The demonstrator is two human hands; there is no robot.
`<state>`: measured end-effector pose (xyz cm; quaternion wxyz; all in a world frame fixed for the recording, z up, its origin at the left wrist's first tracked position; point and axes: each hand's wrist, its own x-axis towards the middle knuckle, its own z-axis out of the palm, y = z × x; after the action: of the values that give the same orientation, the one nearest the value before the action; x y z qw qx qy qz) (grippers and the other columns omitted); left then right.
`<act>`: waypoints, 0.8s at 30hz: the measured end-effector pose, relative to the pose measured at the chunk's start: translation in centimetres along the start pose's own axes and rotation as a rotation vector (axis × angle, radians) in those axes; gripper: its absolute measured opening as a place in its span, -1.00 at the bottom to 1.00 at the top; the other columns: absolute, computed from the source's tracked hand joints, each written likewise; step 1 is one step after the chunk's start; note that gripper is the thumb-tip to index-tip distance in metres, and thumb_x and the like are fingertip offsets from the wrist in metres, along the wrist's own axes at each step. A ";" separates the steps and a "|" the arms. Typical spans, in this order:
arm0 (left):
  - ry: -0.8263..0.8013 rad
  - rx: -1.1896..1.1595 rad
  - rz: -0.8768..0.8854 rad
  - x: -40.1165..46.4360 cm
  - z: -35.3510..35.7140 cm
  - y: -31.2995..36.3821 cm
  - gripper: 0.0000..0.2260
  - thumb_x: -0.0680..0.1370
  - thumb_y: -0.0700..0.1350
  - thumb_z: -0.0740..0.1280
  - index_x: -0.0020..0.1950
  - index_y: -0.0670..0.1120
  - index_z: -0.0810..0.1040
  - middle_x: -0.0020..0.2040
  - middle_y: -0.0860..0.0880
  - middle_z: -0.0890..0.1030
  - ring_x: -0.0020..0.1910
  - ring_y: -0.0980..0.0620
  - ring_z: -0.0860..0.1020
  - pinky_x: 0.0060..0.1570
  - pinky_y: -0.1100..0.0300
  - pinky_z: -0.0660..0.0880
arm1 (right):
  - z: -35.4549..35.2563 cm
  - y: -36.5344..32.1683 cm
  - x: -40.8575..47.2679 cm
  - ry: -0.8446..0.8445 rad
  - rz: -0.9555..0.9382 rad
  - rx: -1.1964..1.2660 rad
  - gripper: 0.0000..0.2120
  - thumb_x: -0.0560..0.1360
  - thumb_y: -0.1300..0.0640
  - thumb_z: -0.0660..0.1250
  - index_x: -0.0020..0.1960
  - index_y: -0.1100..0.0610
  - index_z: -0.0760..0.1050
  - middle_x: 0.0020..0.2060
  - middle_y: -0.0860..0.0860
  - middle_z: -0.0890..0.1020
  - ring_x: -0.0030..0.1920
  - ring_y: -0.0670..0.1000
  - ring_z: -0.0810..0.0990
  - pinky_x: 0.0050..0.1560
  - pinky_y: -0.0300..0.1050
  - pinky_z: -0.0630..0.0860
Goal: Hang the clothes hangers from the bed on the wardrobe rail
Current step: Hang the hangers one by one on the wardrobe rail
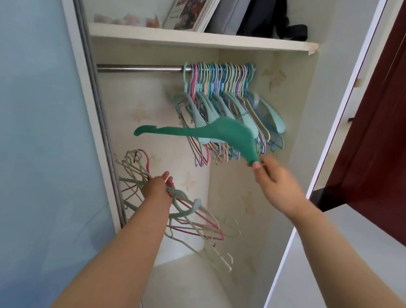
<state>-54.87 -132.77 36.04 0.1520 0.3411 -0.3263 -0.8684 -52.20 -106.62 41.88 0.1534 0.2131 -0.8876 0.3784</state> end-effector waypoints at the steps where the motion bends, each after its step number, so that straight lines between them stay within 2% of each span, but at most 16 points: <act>1: 0.011 0.007 0.009 -0.2 0.0 -0.1 -0.90 0.61 -0.27 0.21 0.04 -0.27 0.49 -0.09 -0.11 0.63 -0.26 0.04 0.58 -0.24 0.25 0.56 | 0.9 -1.1 0.3 -0.084 -0.020 0.046 -0.79 0.63 0.05 0.11 0.19 0.07 0.42 -0.27 -0.04 0.49 -0.25 0.01 0.48 -0.16 -0.05 0.44; 4: 0.014 -0.015 0.028 -0.4 -0.3 -0.1 -0.87 0.62 -0.26 0.13 0.08 -0.26 0.43 0.00 -0.11 0.61 -0.24 0.00 0.59 -0.34 0.21 0.53 | 3.1 -3.8 1.6 -0.291 0.028 0.151 -0.59 0.64 0.15 0.07 0.47 0.03 0.15 -0.22 -0.04 0.43 -0.28 -0.01 0.47 -0.32 -0.13 0.49; 6: 0.003 -0.030 0.014 -0.4 -0.8 -0.1 -0.84 0.63 -0.23 0.13 0.14 -0.25 0.43 0.05 -0.12 0.57 -0.23 -0.01 0.58 -0.34 0.19 0.51 | 4.0 -5.5 3.1 -0.309 0.047 0.163 -0.52 0.63 0.18 0.05 0.51 -0.02 0.04 -0.10 0.01 0.47 -0.27 0.05 0.52 -0.41 -0.12 0.55; 8: -0.028 -0.028 0.006 -0.5 -1.3 -0.1 -0.85 0.64 -0.22 0.16 0.15 -0.24 0.43 0.03 -0.10 0.58 -0.24 -0.01 0.58 -0.34 0.18 0.51 | 4.5 -7.2 5.0 -0.290 0.025 0.147 -0.47 0.60 0.23 0.04 0.50 -0.08 0.00 0.03 0.04 0.52 -0.34 0.06 0.58 -0.48 -0.13 0.54; 10: -0.054 -0.009 0.000 -0.9 -1.5 -0.1 -0.87 0.64 -0.21 0.18 0.13 -0.23 0.44 -0.06 -0.07 0.60 -0.25 0.00 0.59 -0.35 0.19 0.52 | 4.8 -9.0 7.0 -0.280 0.009 0.117 -0.47 0.58 0.26 0.03 0.47 -0.11 0.07 0.04 0.05 0.57 -0.44 0.04 0.61 -0.50 -0.15 0.51; 12: -0.084 -0.006 -0.001 -1.3 -1.3 0.4 -0.89 0.64 -0.22 0.18 0.10 -0.22 0.44 -0.12 -0.07 0.60 -0.25 0.00 0.59 -0.38 0.21 0.55 | 5.1 -10.5 9.4 -0.225 0.003 0.065 -0.57 0.59 0.26 0.06 0.41 -0.03 0.19 -0.01 0.10 0.59 -0.45 0.04 0.60 -0.47 -0.13 0.51; 14: -0.105 -0.022 0.004 -1.8 -1.0 1.2 -0.91 0.64 -0.22 0.17 0.07 -0.22 0.43 -0.14 -0.06 0.59 -0.26 0.00 0.59 -0.40 0.22 0.54 | 5.6 -11.6 12.0 -0.139 -0.040 -0.055 -0.59 0.58 0.28 0.09 0.40 0.04 0.22 -0.06 0.17 0.59 -0.30 0.09 0.60 -0.33 -0.06 0.55; 16: -0.120 -0.034 0.017 -2.2 -0.7 1.8 -0.90 0.64 -0.22 0.17 0.09 -0.22 0.43 -0.14 -0.07 0.59 -0.25 0.00 0.59 -0.34 0.20 0.54 | 6.1 -12.5 14.4 -0.110 -0.070 -0.167 -0.52 0.56 0.31 0.11 0.45 0.11 0.14 -0.07 0.21 0.60 -0.17 0.15 0.59 -0.19 0.00 0.53; 19: -0.143 -0.027 0.045 -2.9 -0.1 2.5 -0.88 0.64 -0.23 0.16 0.14 -0.21 0.42 -0.12 -0.07 0.59 -0.25 0.00 0.58 -0.29 0.19 0.53 | 6.5 -13.8 17.1 -0.122 -0.073 -0.233 -0.59 0.57 0.27 0.09 0.40 0.22 0.19 0.04 0.25 0.56 0.00 0.24 0.57 -0.06 0.03 0.47; 24: -0.144 0.005 0.070 -3.4 1.0 3.0 -0.88 0.64 -0.21 0.18 0.12 -0.20 0.45 -0.11 -0.07 0.60 -0.24 0.00 0.58 -0.29 0.20 0.54 | 8.2 -13.5 18.8 -0.194 -0.019 -0.264 -0.62 0.57 0.27 0.14 0.38 0.25 0.25 0.13 0.24 0.53 0.09 0.25 0.55 -0.12 -0.05 0.38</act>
<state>-52.98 -132.91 40.23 0.1574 0.2663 -0.3501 -0.8842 -62.64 -126.02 52.71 0.0970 0.2351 -0.9382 0.2348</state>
